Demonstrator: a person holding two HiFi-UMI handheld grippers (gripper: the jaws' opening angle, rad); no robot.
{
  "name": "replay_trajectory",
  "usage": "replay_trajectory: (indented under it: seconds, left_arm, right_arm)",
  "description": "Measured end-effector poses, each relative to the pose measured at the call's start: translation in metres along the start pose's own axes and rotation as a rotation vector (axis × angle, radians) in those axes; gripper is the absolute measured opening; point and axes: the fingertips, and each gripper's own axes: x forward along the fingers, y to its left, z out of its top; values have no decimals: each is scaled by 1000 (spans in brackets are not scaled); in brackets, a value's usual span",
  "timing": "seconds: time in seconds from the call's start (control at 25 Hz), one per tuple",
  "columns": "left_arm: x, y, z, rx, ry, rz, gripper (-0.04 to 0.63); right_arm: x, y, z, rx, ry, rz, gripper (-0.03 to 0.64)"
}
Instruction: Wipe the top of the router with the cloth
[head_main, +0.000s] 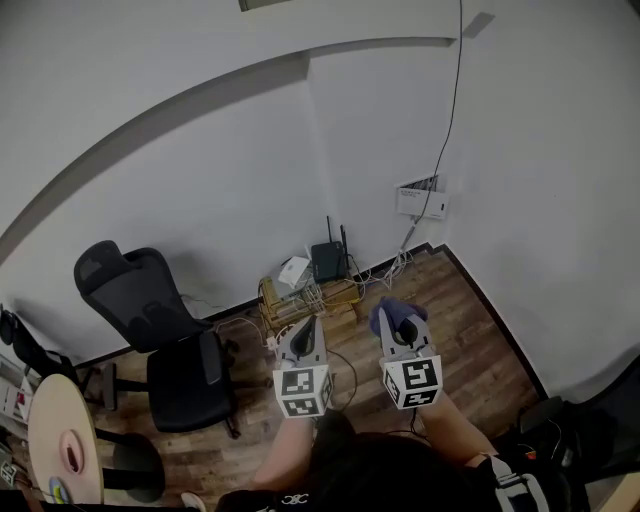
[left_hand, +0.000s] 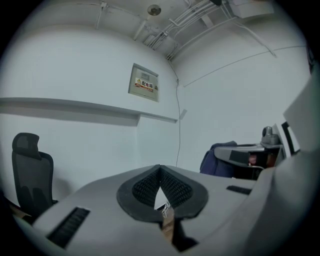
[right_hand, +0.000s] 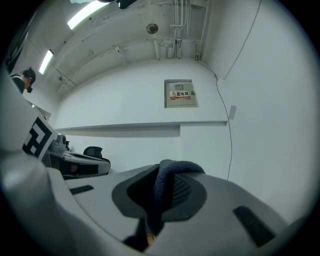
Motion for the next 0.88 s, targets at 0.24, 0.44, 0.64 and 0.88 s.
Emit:
replay_trajectory:
  seconds: [0.24,0.44,0.64,0.88]
  left_arm:
    - [56,33,-2,-41,12,-13,-3]
    - [106,72,8,-47,31,-37,-3]
    - [150,106,21,-35,39,-62,-3]
    - [193,145,25,-32,46,-102,-3]
  right_arm:
    - [62,-15,0,-9,6,-15,15]
    - [118,-8,10,-58,-13,-16,15]
    - [172,-7,14,-32,-10,-26,15]
    - [225,-2,14,-6,-10,-42,15]
